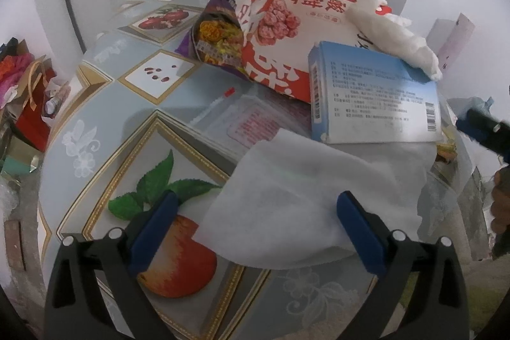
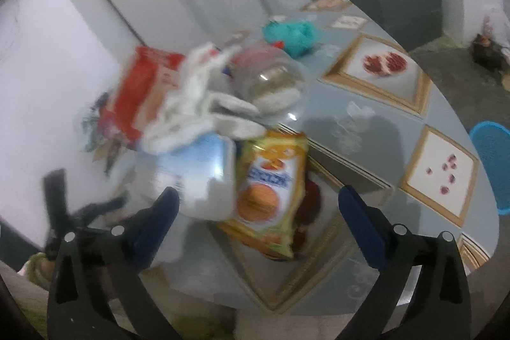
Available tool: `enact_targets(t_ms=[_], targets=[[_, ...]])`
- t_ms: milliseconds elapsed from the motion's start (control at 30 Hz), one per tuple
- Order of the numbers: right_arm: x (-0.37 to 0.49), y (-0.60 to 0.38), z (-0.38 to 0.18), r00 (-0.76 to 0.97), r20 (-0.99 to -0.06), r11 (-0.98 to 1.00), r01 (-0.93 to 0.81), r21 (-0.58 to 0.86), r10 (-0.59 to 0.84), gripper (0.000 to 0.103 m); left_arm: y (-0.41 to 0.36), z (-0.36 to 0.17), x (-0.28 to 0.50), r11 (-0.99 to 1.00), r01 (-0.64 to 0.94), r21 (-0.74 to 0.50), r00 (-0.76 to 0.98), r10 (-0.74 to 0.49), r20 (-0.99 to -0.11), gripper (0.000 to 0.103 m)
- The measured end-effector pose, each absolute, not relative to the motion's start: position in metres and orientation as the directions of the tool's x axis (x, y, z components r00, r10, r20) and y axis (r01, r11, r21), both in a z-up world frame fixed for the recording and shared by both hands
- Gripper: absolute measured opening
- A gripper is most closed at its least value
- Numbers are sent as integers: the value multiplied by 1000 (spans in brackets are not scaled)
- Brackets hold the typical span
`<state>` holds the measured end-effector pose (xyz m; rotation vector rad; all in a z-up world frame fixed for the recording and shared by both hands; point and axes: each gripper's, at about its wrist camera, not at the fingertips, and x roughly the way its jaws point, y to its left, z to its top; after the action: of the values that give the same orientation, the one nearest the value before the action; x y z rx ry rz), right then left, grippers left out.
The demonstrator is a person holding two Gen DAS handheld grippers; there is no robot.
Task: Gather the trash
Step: 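Close the left gripper on the white tissue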
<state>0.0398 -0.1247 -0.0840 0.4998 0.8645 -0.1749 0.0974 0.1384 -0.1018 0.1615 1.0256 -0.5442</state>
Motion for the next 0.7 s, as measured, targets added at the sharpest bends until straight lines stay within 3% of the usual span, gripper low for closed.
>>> enact_targets(t_ms=[400,567,700], targets=[[29,-125,-96,693,-720,877,325,355,34,96,157,-100,107,834,491,-254,370,-463,-806,98],[21,-127,-97,712,-700,870,307,385,59,96,170,-99,116,814,453,-363,347,-536,-769,98],[25,-127,-97,696,-714,885,284,368,74,96,163,-99,112,816,492,-304,353,-506,-787,98]])
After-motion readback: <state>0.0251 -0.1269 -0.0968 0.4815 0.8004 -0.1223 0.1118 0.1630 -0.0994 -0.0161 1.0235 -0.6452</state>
